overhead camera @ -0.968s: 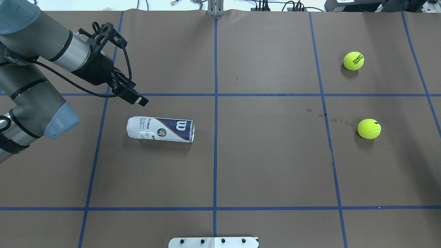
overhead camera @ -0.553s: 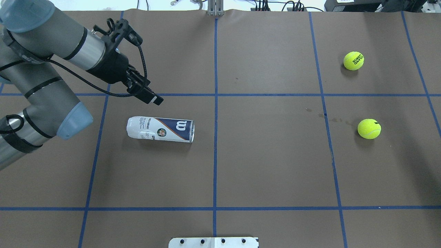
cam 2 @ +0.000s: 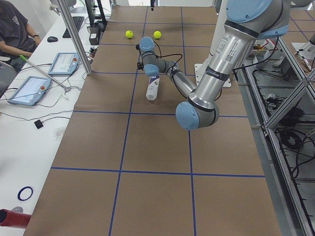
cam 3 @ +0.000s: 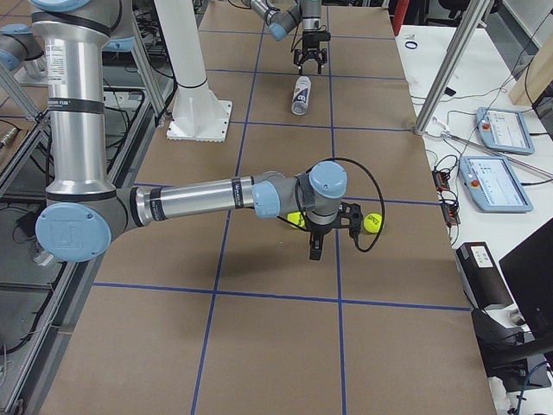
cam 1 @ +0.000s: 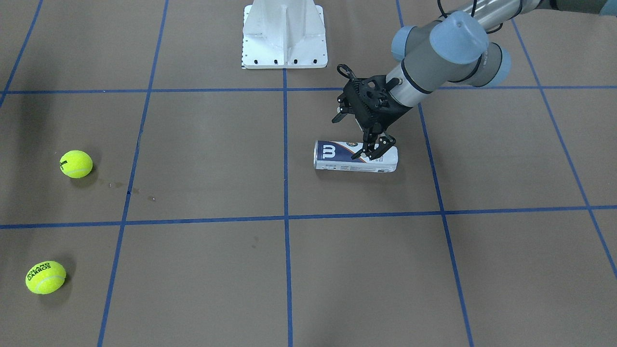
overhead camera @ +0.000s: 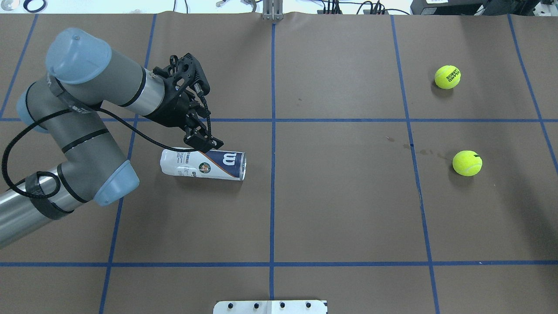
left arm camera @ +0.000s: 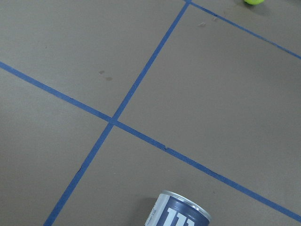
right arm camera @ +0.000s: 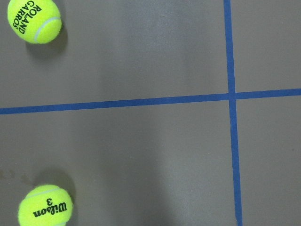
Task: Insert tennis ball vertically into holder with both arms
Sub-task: 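Reach the left gripper down toward the white Wilson ball can, then close the left gripper on the can's open end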
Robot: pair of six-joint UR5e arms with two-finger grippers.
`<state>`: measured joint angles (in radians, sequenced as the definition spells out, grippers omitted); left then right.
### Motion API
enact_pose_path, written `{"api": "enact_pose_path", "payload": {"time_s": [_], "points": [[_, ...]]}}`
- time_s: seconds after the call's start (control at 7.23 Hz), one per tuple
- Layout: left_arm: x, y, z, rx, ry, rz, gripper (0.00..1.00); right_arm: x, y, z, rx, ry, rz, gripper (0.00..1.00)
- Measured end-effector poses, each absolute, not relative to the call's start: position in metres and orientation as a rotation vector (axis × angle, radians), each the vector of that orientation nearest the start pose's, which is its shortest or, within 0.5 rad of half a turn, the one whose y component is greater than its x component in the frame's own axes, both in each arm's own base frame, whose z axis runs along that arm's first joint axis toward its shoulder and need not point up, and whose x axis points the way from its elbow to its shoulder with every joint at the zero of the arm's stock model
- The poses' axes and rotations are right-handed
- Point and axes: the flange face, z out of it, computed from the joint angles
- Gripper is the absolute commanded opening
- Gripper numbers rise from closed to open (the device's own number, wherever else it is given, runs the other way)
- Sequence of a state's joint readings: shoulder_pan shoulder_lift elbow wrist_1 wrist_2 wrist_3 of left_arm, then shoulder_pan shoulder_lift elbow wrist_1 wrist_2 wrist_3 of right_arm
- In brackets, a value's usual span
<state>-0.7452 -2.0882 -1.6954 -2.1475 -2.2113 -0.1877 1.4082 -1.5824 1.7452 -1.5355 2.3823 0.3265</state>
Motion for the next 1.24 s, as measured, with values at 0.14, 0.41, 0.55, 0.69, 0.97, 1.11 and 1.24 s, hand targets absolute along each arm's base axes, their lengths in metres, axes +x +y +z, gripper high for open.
{"api": "enact_pose_path", "payload": {"time_s": [0.14, 0.41, 0.55, 0.69, 0.97, 1.11, 1.24], "points": [[0.420, -0.481, 0.232, 0.793, 1.093, 0.944, 1.00, -0.020, -0.496, 0.572, -0.015, -0.830, 0.074, 0.99], [0.440, -0.472, 0.232, 0.873, 1.013, 1.022, 1.00, -0.020, -0.496, 0.573, -0.016, -0.831, 0.074, 0.99], [0.458, -0.464, 0.230, 0.913, 0.946, 1.083, 0.99, -0.020, -0.496, 0.572, -0.015, -0.831, 0.072, 0.99], [0.471, -0.459, 0.224, 0.915, 0.900, 1.130, 0.99, -0.020, -0.496, 0.572, -0.014, -0.831, 0.071, 0.99], [0.487, -0.454, 0.213, 0.897, 0.832, 1.224, 0.99, -0.020, -0.496, 0.572, -0.012, -0.832, 0.069, 0.99], [0.492, -0.453, 0.213, 0.896, 0.795, 1.261, 0.99, -0.020, -0.496, 0.572, -0.012, -0.831, 0.069, 0.99], [0.500, -0.450, 0.212, 0.897, 0.748, 1.300, 0.99, -0.020, -0.496, 0.572, -0.013, -0.831, 0.069, 0.99]]}}
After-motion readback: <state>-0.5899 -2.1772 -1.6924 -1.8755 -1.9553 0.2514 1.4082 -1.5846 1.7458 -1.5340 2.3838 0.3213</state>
